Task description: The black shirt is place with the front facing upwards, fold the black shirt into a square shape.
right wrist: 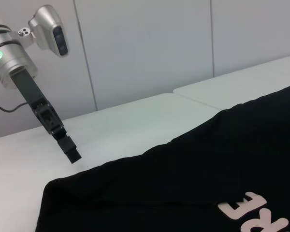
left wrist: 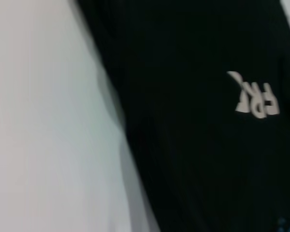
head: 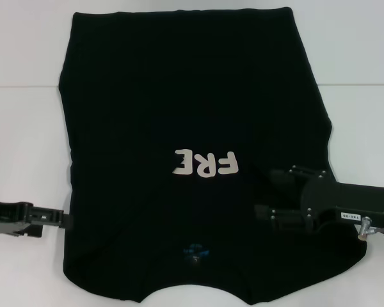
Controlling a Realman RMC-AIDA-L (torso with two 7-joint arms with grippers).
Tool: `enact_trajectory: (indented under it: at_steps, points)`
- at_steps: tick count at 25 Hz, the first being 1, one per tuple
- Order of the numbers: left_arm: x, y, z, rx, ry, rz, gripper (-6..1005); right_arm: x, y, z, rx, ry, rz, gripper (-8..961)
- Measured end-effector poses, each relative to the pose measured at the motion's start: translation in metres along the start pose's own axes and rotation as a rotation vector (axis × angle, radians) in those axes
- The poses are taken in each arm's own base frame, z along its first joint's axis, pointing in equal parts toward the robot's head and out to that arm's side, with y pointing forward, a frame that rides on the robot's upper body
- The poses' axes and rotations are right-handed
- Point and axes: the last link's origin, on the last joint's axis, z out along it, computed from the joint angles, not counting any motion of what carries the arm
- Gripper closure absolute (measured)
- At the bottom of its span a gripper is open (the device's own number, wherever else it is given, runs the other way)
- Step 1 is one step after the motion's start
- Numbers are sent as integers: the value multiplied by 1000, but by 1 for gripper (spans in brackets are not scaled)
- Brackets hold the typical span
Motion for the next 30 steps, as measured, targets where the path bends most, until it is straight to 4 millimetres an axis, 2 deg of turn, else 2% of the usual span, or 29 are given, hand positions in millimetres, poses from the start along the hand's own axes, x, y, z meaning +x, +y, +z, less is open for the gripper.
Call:
enact_trajectory:
  at_steps: [7,17,30]
  points:
    - [5,6,5,39,-50,-34,53,-3,-2,2,4,-5,1,39]
    - [-5,6,21,59,-91,-31,52,-4,-2,3,5,-7,-3,38]
    - [-4,17,32,44,-117,3,52,-3,-2,2,6,-6,2,38]
